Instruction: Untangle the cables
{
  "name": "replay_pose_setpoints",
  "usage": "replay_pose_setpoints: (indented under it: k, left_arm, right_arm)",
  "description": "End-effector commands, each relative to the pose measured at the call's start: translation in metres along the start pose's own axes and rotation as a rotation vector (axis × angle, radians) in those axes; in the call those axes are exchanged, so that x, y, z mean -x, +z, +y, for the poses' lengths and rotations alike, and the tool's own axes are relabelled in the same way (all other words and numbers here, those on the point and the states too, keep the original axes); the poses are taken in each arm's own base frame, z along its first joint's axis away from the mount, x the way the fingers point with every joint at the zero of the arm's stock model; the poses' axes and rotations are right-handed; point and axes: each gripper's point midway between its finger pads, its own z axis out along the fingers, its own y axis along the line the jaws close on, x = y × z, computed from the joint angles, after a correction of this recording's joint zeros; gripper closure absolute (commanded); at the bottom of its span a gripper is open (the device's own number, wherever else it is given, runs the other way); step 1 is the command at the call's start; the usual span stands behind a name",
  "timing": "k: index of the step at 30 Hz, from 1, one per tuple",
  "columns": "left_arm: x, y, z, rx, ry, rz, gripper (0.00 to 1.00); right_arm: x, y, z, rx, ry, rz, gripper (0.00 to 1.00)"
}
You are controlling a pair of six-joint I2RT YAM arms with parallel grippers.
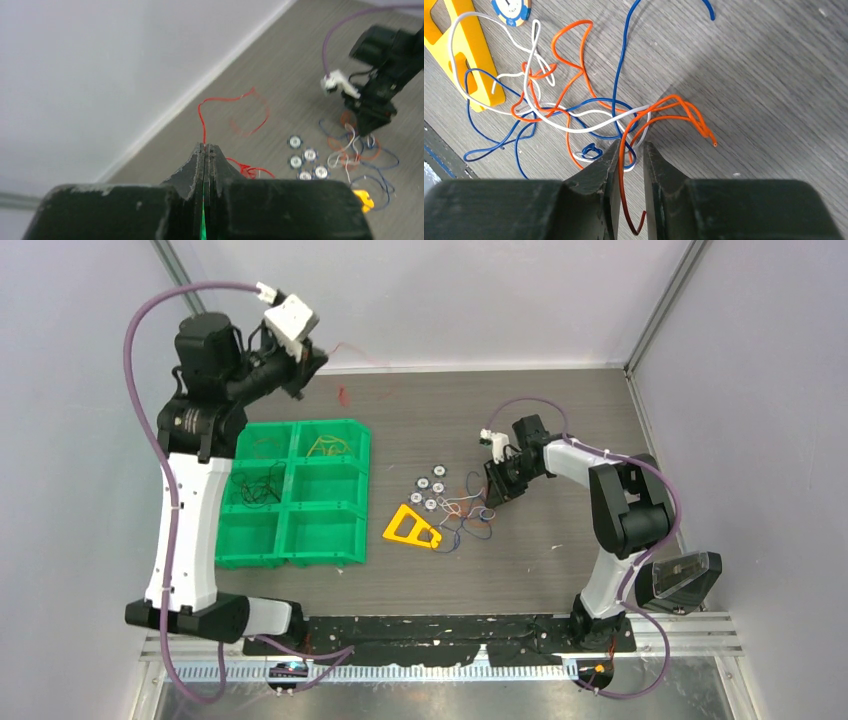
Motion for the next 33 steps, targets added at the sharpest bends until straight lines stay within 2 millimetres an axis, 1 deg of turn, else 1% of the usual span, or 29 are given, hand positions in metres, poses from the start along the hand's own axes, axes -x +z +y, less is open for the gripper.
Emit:
replay_pose_setpoints:
  k: [1, 3, 4, 7, 8, 9, 11, 14, 18, 20, 22, 26, 29, 31, 33]
  left_arm:
    - [-0.079, -0.021, -0.011, -0.045, -0.013, 0.201, 1.00]
    - [-0.114, -0.032, -0.012, -0.048, 0.002, 0.286, 1.00]
    - [-0.127, -0.037, -0.012, -0.051, 0.003, 0.317, 1.00]
    - [-0.172, -0.054, -0.021, -0.106, 0.045, 0.431, 1.00]
    - [-0.190, -0.059, -0.023, -0.121, 0.061, 0.479, 1.00]
    - [-0.210, -0.062, -0.027, -0.137, 0.070, 0.530, 1.00]
    - [-0.236, -0.065, -0.029, -0.157, 0.086, 0.602, 1.00]
    - [-0.257, -0.065, -0.032, -0.186, 0.077, 0.662, 1.00]
    - [-0.282, -0.060, -0.036, -0.238, 0.062, 0.740, 1.00]
    - [-0.294, -0.055, -0.033, -0.231, 0.059, 0.769, 1.00]
    - [-0.303, -0.047, -0.034, -0.240, 0.056, 0.775, 1.00]
    - [-0.319, -0.015, -0.039, -0.234, 0.078, 0.747, 1.00]
    - [-0.332, 0.004, -0.044, -0.236, 0.079, 0.727, 1.00]
    - [-0.341, 0.007, -0.046, -0.239, 0.068, 0.731, 1.00]
    - [-0.355, 0.001, -0.050, -0.261, 0.085, 0.773, 1.00]
  right_arm:
    - [0.014, -0.015, 0.006, 0.020, -0.039, -0.037, 0.74]
    - [0.016, -0.018, 0.009, 0.026, -0.046, -0.040, 0.75]
    - [0.017, -0.019, 0.009, 0.029, -0.048, -0.041, 0.75]
    - [0.018, -0.020, 0.009, 0.031, -0.051, -0.037, 0.75]
    - [0.017, -0.019, 0.009, 0.031, -0.050, -0.033, 0.75]
    - [0.018, -0.019, 0.009, 0.032, -0.050, -0.033, 0.75]
    - [0.019, -0.018, 0.009, 0.035, -0.045, -0.031, 0.75]
    - [0.019, -0.017, 0.008, 0.035, -0.036, -0.026, 0.75]
    - [0.021, -0.017, 0.007, 0.035, -0.031, -0.023, 0.75]
    - [0.023, -0.017, 0.006, 0.031, -0.029, -0.021, 0.75]
    - [0.024, -0.017, 0.006, 0.028, -0.028, -0.023, 0.75]
    - [0.023, -0.016, 0.005, 0.029, -0.015, -0.018, 0.75]
    - [0.024, -0.016, 0.006, 0.029, -0.009, -0.018, 0.75]
    - [0.025, -0.017, 0.006, 0.026, -0.012, -0.020, 0.75]
    - [0.025, -0.020, 0.007, 0.022, -0.017, -0.021, 0.75]
